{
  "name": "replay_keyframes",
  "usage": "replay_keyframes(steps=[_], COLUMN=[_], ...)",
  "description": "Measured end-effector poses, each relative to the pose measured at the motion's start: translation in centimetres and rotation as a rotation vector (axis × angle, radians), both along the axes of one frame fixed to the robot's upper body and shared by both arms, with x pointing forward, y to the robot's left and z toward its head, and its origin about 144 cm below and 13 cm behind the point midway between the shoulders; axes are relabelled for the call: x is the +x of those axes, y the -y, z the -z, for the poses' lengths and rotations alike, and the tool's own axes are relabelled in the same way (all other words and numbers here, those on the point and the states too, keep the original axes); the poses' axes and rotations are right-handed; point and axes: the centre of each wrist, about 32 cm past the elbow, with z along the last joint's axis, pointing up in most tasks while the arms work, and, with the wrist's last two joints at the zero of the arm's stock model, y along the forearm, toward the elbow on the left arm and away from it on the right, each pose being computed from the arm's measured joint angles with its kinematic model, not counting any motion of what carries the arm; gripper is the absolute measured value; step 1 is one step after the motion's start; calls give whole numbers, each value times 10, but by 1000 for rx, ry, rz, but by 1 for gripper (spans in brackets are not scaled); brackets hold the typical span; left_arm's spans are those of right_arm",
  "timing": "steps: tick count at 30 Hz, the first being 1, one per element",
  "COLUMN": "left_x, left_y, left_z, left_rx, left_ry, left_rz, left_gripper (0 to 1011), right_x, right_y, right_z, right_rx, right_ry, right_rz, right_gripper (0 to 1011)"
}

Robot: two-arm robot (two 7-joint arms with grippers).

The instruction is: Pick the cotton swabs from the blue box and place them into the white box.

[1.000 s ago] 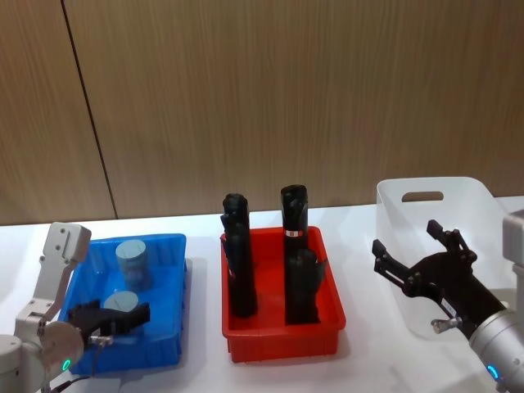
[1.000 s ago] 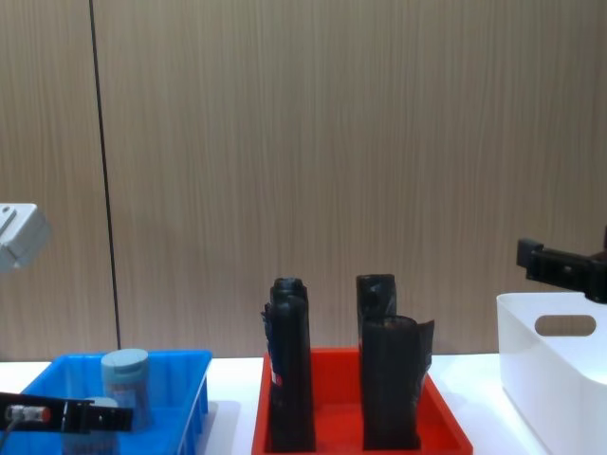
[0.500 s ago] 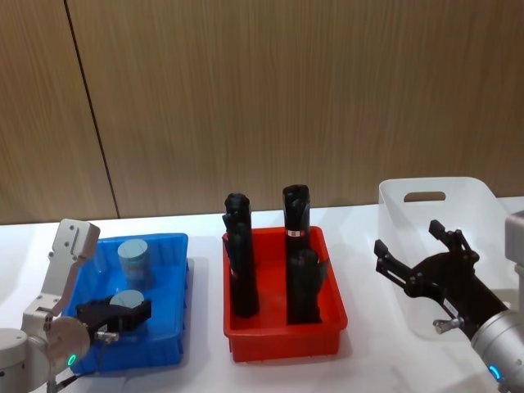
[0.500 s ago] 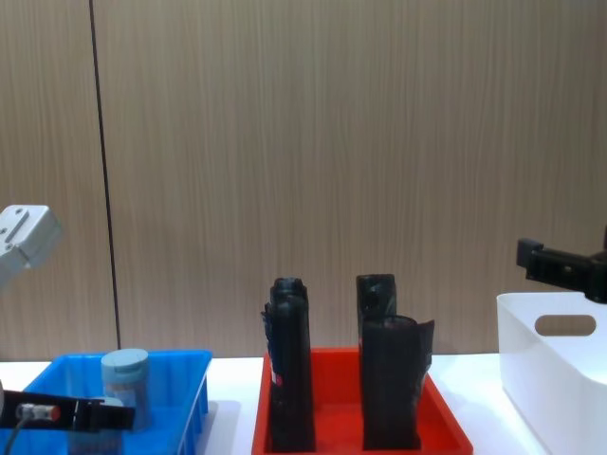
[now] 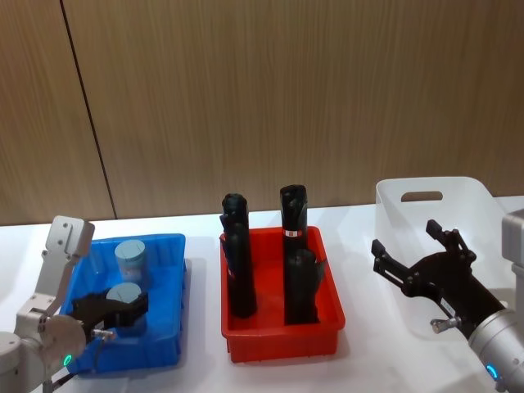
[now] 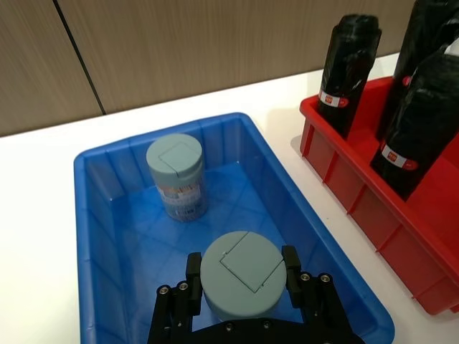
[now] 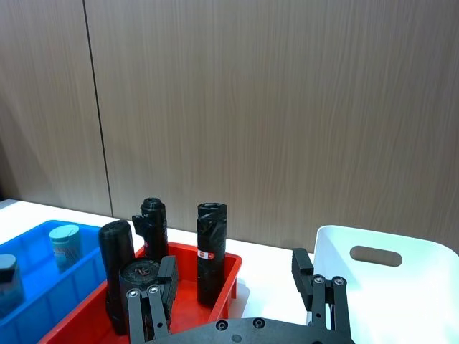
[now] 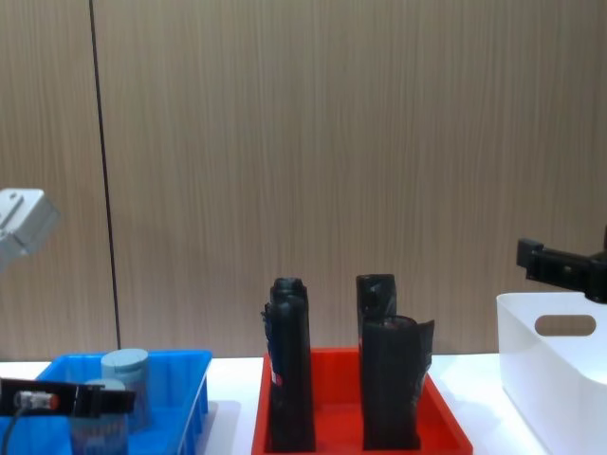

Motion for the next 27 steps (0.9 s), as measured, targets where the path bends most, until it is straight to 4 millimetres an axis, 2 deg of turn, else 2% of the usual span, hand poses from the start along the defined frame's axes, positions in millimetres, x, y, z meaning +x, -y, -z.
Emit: replay_keyframes(steps=[12, 27], left_x=[-15, -29], left_y=[-3, -20], left_z=[-19, -55], left_rx=[41, 76], left_ry=[126, 280], left_rz=[40, 214], left_gripper=[671, 671], right_x=[0, 0], right_y=[0, 0], right_z=[0, 0], right_rx=[0, 0], right_ry=[0, 0], right_rz=[0, 0], right_gripper=[1002, 1002])
